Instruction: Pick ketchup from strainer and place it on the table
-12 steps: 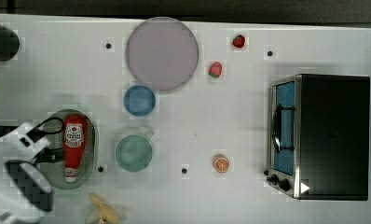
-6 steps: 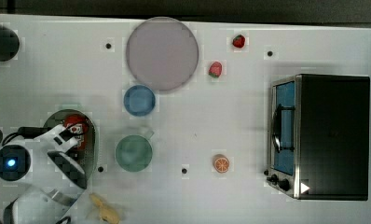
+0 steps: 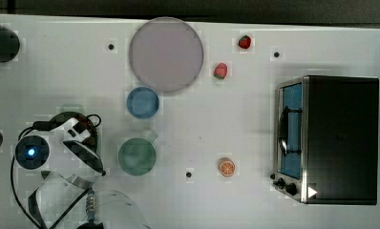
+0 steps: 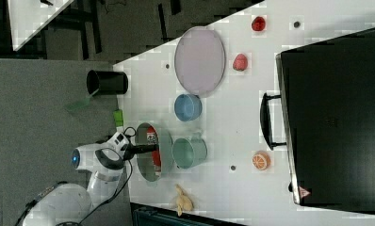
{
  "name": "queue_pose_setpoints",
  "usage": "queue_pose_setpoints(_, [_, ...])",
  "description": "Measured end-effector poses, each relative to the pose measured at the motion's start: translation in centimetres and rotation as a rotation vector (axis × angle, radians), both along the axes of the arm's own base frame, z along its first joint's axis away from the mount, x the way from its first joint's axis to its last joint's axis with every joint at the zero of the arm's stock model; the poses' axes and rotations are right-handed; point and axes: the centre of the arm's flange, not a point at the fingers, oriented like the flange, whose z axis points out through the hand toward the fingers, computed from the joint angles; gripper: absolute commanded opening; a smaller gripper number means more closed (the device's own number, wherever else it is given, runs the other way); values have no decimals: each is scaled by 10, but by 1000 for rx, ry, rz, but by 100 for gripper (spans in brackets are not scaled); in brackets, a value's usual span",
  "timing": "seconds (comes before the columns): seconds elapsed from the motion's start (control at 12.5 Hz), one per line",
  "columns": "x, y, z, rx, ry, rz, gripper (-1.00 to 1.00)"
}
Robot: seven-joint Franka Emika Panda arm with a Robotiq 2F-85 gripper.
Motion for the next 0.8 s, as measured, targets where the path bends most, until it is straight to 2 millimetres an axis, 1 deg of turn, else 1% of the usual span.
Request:
queue_pose_setpoints(0.08, [4, 0, -3, 1, 5, -12, 100])
queue_pose_setpoints(0.24, [5, 3, -14, 1, 21, -28, 100])
queue_pose_setpoints(0.32, [7, 4, -19, -4, 24, -45, 91])
queue_pose_setpoints(0.4, [10, 5, -24, -7, 22, -59, 67])
queue_pose_setpoints(0.48, [10, 6, -30, -13, 25, -62, 41])
queue_pose_setpoints(0.56, [9, 5, -32, -20, 27, -61, 20])
queue_pose_setpoints(0.8, [8, 11, -26, -16, 24, -66, 19])
